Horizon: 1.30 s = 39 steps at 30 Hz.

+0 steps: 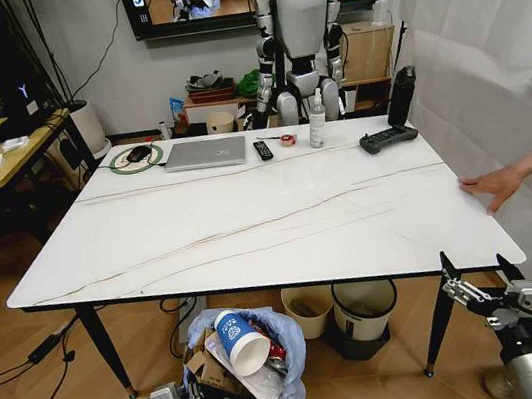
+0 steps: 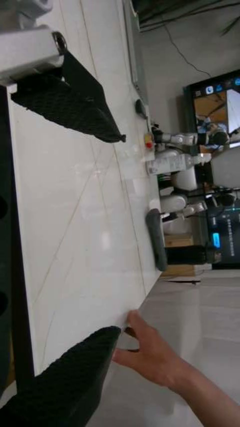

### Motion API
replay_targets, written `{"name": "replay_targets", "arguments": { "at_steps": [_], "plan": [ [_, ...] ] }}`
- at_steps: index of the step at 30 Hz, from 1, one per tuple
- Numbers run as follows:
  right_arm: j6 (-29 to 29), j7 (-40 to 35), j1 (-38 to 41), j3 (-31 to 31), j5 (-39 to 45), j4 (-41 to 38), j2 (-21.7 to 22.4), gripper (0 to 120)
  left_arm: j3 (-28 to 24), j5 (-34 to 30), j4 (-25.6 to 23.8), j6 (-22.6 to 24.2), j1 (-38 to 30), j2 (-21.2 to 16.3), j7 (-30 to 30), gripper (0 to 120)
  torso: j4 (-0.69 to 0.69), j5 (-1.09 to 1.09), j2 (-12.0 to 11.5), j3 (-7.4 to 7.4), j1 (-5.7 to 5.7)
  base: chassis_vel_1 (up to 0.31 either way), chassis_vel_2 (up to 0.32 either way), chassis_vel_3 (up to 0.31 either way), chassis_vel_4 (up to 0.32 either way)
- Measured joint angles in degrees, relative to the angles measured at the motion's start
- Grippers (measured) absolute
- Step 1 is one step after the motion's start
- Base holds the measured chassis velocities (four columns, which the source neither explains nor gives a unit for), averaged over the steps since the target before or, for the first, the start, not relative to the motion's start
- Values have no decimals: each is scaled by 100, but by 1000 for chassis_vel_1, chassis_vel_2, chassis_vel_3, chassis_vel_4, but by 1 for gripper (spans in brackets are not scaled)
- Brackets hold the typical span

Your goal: Pick up the trash bin and place the trash from the table into it.

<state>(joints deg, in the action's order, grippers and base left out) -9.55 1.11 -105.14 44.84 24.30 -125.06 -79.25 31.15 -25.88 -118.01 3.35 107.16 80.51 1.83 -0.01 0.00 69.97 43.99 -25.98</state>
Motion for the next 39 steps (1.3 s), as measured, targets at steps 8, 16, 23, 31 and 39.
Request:
{"name": "replay_targets", "arguments": {
  "at_steps": [8, 16, 23, 31, 39],
  "plan": [
    [1, 0, 0, 0, 0, 0, 0, 100, -29, -54, 80, 61, -60, 94, 28, 0, 0, 0, -264, -143, 120, 0, 0, 0, 0],
    [0, 0, 0, 0, 0, 0, 0, 100, 4, -46, 122, 87, -135, 173, 28, 0, 0, 0, -511, -282, 227, 0, 0, 0, 0],
    [1, -1, 0, 0, 0, 0, 0, 100, 33, -20, 130, 91, -105, 196, 27, 0, 0, 0, -700, -386, 315, 0, 0, 0, 0],
    [1, -1, 0, 0, 0, -1, 0, 100, 31, 30, 98, 118, -95, 236, 25, 0, 0, 0, -966, -533, 433, 0, 0, 0, 0],
    [1, -1, 0, 0, 0, 0, 0, 100, 55, 71, 109, 119, -65, 265, 25, 0, 0, 0, -1154, -638, 515, 0, 0, 0, 0]
  ]
}}
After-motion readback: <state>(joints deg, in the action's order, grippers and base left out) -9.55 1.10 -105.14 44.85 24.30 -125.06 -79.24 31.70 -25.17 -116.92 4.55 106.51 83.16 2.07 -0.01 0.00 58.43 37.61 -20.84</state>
